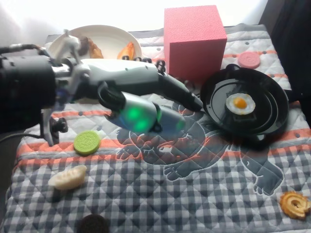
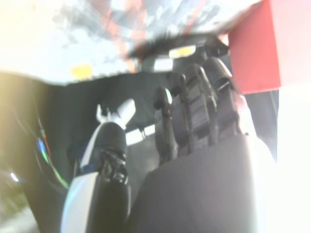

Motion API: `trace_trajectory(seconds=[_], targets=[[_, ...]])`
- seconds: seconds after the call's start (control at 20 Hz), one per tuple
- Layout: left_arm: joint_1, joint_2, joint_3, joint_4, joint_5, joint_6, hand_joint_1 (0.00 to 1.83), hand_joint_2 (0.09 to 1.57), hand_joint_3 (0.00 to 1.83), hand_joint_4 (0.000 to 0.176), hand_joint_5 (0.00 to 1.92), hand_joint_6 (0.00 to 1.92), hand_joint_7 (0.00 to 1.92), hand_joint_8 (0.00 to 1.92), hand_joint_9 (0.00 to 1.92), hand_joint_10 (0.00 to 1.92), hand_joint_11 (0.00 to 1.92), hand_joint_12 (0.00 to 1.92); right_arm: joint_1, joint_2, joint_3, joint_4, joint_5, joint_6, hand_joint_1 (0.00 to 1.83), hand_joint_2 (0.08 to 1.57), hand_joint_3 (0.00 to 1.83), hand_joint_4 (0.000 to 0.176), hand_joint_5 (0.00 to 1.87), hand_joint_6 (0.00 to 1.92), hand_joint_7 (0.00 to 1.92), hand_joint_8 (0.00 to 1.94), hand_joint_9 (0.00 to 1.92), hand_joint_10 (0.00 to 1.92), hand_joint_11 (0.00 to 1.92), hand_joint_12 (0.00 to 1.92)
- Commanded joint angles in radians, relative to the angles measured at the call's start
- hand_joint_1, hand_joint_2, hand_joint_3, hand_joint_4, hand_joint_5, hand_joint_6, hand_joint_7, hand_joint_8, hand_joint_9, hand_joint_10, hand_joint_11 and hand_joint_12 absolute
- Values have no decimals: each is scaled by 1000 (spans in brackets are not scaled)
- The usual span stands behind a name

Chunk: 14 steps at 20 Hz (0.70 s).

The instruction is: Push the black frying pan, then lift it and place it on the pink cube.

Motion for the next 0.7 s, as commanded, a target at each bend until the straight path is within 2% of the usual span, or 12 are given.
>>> trace_trajectory(seconds=[0.0, 0.05, 0.1, 0.15, 0.2, 0.25, 0.35, 0.4, 0.45, 0.5, 0.55, 0.65], targets=[[-15, 20, -8, -60, -71, -4, 159, 1394, 7, 35, 480, 19, 375, 2, 331, 6, 0, 796, 30, 4, 19, -7, 66, -20, 784, 1164, 0, 0, 0, 0, 0, 0, 0, 0, 0, 123], [-14, 31, -12, -82, -81, -4, 169, 1382, 0, 10, 530, 35, 459, 28, 419, 41, 0, 1052, 51, -1, 30, -7, 33, -35, 799, 1160, 0, 0, 0, 0, 0, 0, 0, 0, 0, 24], [-13, 42, -15, -103, -83, -4, 159, 1383, 0, 0, 535, 34, 468, 24, 420, 40, 0, 1090, 74, -6, 42, -7, 3, -49, 809, 1157, 0, 0, 0, 0, 0, 0, 0, 0, 0, 4], [-7, 53, -18, -128, -83, -4, 45, 1409, 8, 1, 488, 12, 432, 6, 386, 25, 0, 1045, 95, -14, 57, -5, -29, -66, 807, 1156, 0, 0, 0, 0, 0, 0, 0, 0, 0, 0], [-2, 64, -24, -165, -94, -4, 8, 1422, 9, 0, 485, 10, 433, 4, 388, 25, 0, 1084, 120, -26, 73, 2, -63, -84, 789, 1158, 0, 2, 0, 0, 0, 0, 0, 0, 0, 0], [4, 72, -28, -211, -94, -4, 61, 1421, 5, 0, 494, 12, 443, 7, 399, 29, 0, 1099, 147, -41, 93, 10, -104, -107, 798, 1159, 0, 3, 0, 0, 0, 0, 0, 0, 0, 0], [23, 80, -28, -299, -94, -4, 164, 1411, 0, 0, 493, 9, 436, 7, 398, 27, 0, 1051, 179, -68, 134, 17, -165, -107, 838, 1153, 0, 26, 0, 0, 0, 0, 0, 0, 11, 5], [31, 85, -28, -327, -94, -4, 250, 1380, 0, 0, 523, 17, 456, 10, 429, 36, 0, 1107, 204, -85, 158, 18, -198, -107, 842, 1152, 0, 37, 0, 0, 0, 0, 0, 0, 1, 0], [36, 90, -28, -342, -94, -4, 279, 1367, 0, 0, 533, 18, 462, 9, 437, 37, 0, 1126, 224, -101, 179, 18, -225, -107, 841, 1149, 0, 19, 0, 0, 0, 0, 0, 0, 0, 0], [43, 96, -28, -359, -94, -4, 269, 1370, 0, 0, 538, 17, 470, 9, 447, 38, 0, 1130, 245, -117, 200, 18, -254, -109, 831, 1142, 0, 18, 0, 0, 0, 0, 0, 0, 0, 0], [51, 103, -31, -384, -94, -4, 236, 1371, 0, 6, 539, 15, 470, 7, 452, 38, 0, 1128, 273, -136, 221, 20, -286, -129, 834, 1141, 0, 38, 0, 0, 0, 0, 0, 0, 0, 0], [58, 120, -37, -411, -94, -4, 219, 1375, 0, 2, 544, 12, 467, 3, 451, 32, 0, 1134, 355, -173, 252, 59, -356, -251, 861, 1140, 0, 50, 0, 0, 0, 0, 0, 0, 14, 7]])
